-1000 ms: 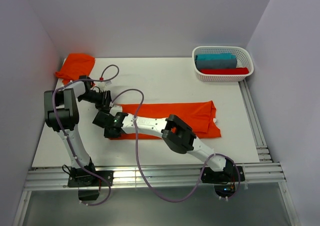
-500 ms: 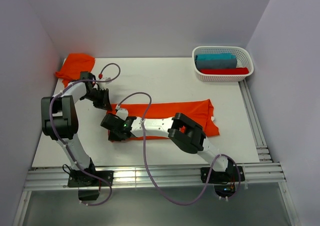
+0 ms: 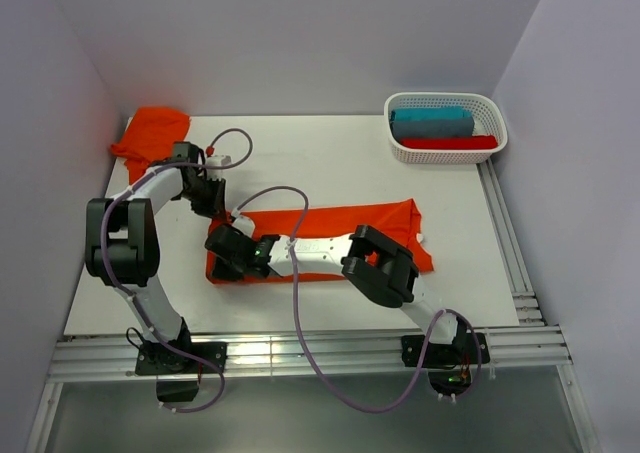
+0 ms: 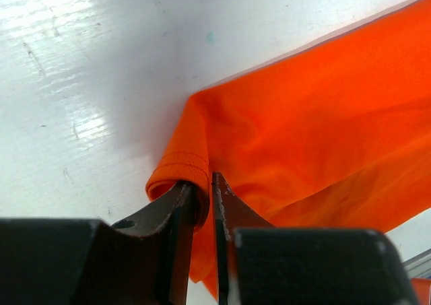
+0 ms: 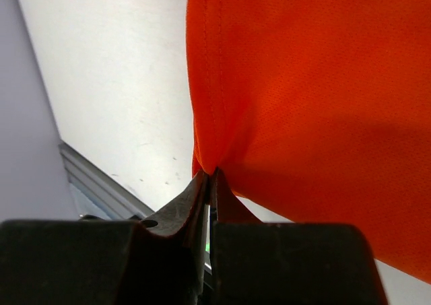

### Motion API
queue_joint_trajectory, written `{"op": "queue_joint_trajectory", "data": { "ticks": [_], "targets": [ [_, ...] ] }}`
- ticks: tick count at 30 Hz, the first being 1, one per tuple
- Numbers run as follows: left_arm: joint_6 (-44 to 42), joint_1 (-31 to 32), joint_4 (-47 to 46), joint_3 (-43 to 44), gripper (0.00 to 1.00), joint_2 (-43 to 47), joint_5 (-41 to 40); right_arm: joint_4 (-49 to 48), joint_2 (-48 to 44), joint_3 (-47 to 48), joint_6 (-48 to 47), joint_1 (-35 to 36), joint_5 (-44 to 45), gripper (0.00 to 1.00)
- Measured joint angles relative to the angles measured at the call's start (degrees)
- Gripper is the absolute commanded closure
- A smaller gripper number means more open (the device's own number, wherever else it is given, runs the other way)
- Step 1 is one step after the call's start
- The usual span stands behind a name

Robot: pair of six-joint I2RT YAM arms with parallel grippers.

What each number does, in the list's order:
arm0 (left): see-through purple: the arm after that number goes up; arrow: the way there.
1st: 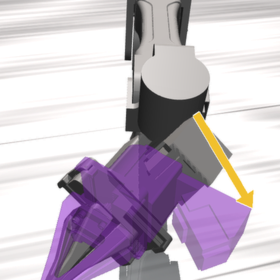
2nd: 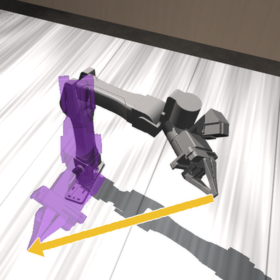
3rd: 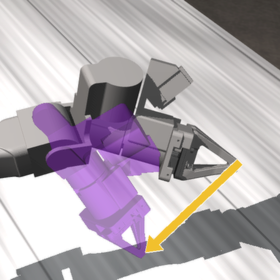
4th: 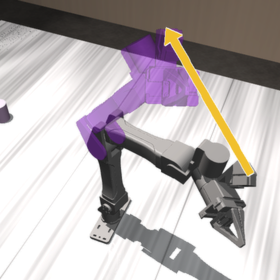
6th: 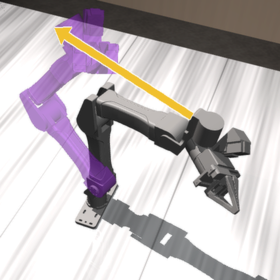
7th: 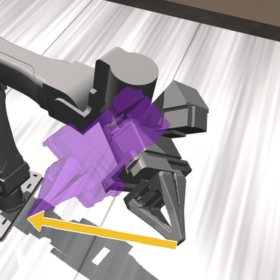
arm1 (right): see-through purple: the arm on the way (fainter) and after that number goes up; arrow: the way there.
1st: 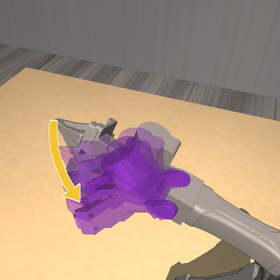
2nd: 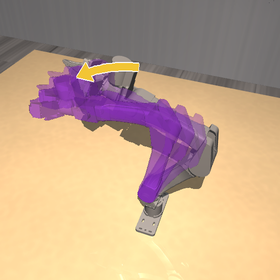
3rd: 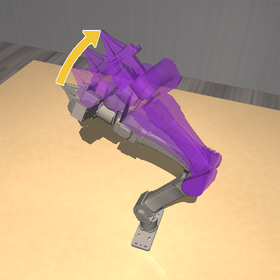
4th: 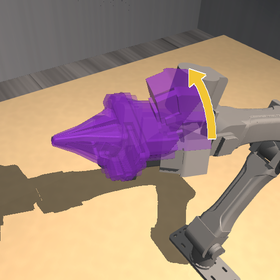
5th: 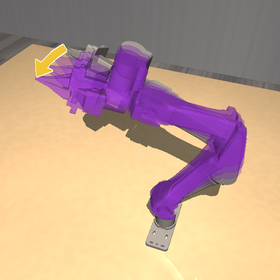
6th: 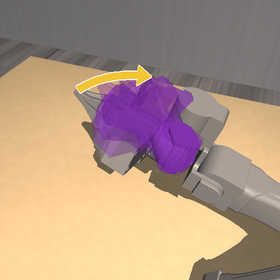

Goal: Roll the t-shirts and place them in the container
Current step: Roll the tshirt

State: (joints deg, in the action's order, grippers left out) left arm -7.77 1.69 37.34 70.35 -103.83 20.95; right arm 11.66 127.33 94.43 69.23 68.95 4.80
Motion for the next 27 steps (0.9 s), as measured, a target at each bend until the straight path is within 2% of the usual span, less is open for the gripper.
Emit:
{"op": "queue_joint_trajectory", "data": {
  "ticks": [5,8,9,18,27],
  "targets": [
    [0.2,1.0,-0.3,0.0,0.74,0.0,-1.3,-2.8,-0.5,-0.8,0.7,-0.7,-0.2,0.99],
    [0.2,1.2,-0.4,0.0,0.65,0.0,-1.8,-3.8,-1.8,-2.2,1.0,-1.3,-0.1,0.99],
    [0.3,1.2,-0.4,0.0,0.60,0.0,-2.0,-4.0,-2.2,-2.6,1.2,-1.4,0.0,1.00],
    [0.3,1.2,0.5,0.7,0.45,0.6,-2.1,-10.0,-6.6,-10.4,3.3,-1.9,0.3,1.00],
    [-0.4,1.2,2.9,5.4,0.41,0.6,-1.5,-14.7,-7.7,-17.2,5.5,-1.9,1.0,1.00]
  ]
}}
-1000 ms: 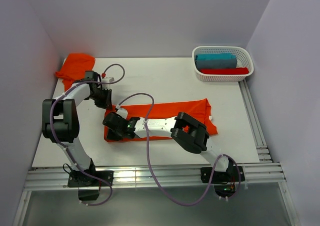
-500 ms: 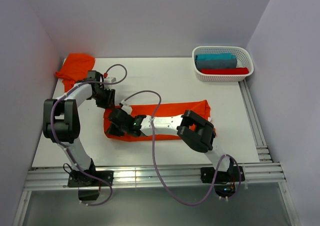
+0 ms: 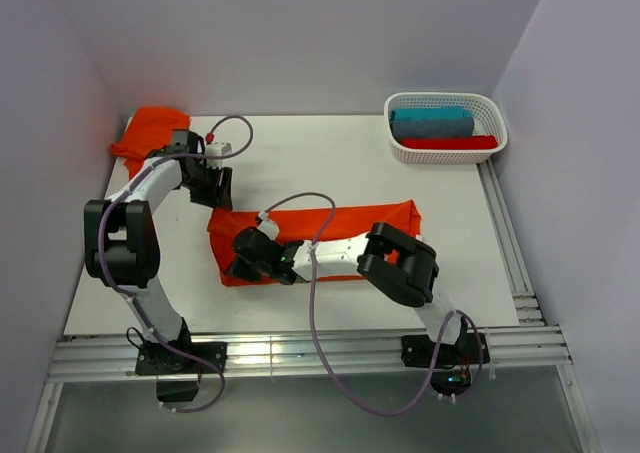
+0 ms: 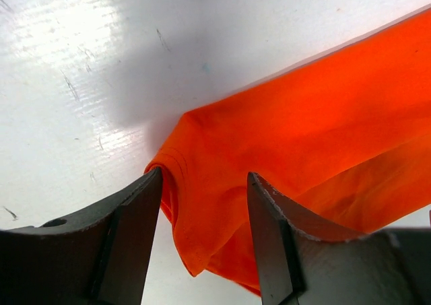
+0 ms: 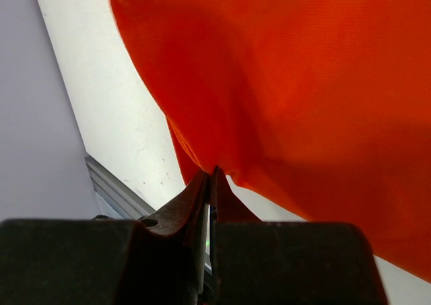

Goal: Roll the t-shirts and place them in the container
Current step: Roll the tshirt

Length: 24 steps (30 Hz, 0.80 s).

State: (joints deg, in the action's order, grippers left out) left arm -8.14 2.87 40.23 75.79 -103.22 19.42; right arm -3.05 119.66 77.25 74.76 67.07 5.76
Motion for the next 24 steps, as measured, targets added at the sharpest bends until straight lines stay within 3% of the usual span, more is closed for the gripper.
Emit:
{"op": "queue_joint_trajectory", "data": {
  "ticks": [8,18,24],
  "targets": [
    [-0.5,0.0,1.4,2.5,0.39,0.0,0.2,-3.5,-4.0,-5.9,1.9,-0.2,1.4,1.00],
    [-1.5,-0.5,2.7,3.1,0.39,0.0,0.3,-5.1,-4.2,-6.2,2.3,-0.2,1.5,1.00],
    [-2.6,-7.6,5.3,3.1,0.35,0.0,4.7,-5.4,-4.2,-6.3,2.3,-0.2,1.5,1.00]
  ]
}}
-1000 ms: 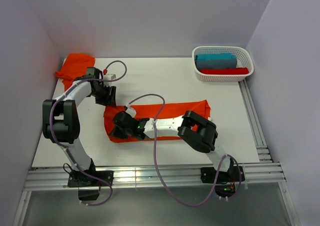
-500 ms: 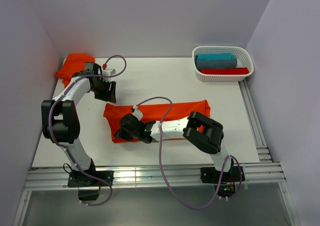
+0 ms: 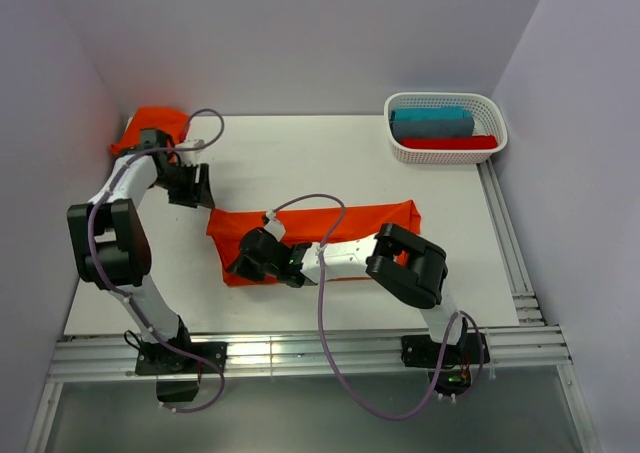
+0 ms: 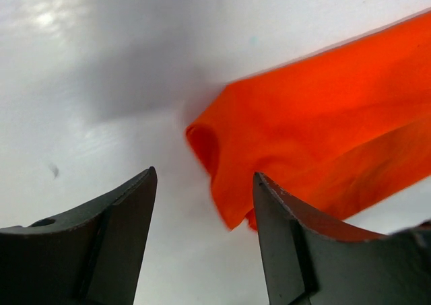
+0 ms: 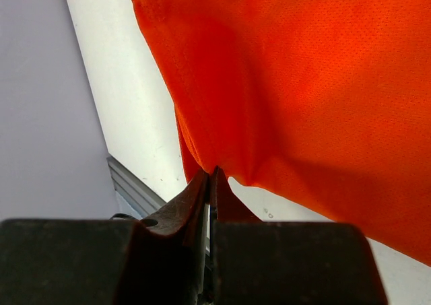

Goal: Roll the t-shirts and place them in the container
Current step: Roll the tshirt

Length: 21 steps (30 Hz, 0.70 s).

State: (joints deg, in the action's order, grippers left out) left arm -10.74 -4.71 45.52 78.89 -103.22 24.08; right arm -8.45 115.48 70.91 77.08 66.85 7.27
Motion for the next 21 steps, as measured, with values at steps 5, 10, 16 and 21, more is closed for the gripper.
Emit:
{"op": "queue_joint_trajectory", "data": {
  "ticks": [5,10,16,21],
  "targets": [
    [-2.4,-6.9,4.7,0.0,0.35,-0.5,5.6,0.0,0.0,0.0,0.0,0.0,0.0,1.00],
    [-3.5,-7.8,6.4,-2.9,0.35,-2.7,11.2,-0.1,0.0,0.0,0.0,0.0,0.0,1.00],
    [-3.0,-7.8,6.3,-7.4,0.35,-5.4,15.0,-0.1,0.0,0.0,0.0,0.0,0.0,1.00],
    [-1.7,-7.9,5.5,-8.7,0.37,-5.5,16.2,0.0,0.0,0.0,0.0,0.0,0.0,1.00]
  ]
}}
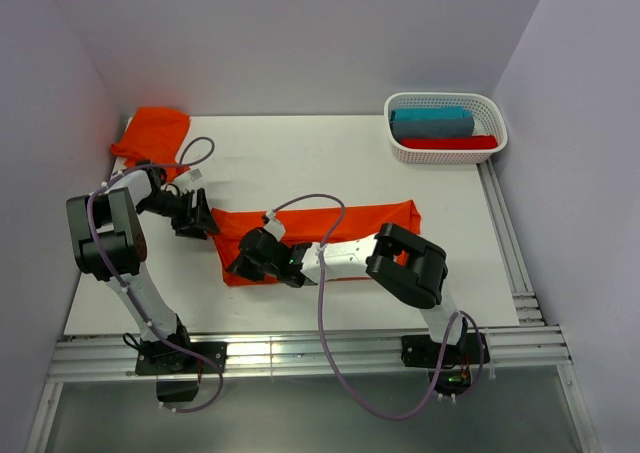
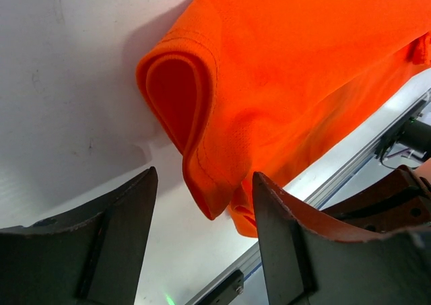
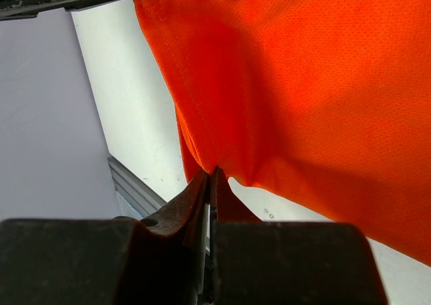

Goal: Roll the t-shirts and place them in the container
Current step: Roll the tshirt

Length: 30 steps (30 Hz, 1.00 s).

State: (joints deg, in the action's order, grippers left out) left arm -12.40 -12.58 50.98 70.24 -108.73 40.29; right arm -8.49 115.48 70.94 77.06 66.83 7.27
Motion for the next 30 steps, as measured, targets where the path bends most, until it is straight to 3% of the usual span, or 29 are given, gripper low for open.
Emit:
{"op": "queue_joint_trajectory", "data": {
  "ticks": [21,30],
  "targets": [
    [2.6,2.6,-2.3,-0.8,0.59,0.0,-2.1,1.7,1.2,3.3,-1.6,0.0,-0.9,1.00],
    [2.6,5.5,-2.1,0.3,0.76,0.8,-6.2,2.8,2.1,4.2,-2.0,0.0,-0.9,1.00]
  ]
}}
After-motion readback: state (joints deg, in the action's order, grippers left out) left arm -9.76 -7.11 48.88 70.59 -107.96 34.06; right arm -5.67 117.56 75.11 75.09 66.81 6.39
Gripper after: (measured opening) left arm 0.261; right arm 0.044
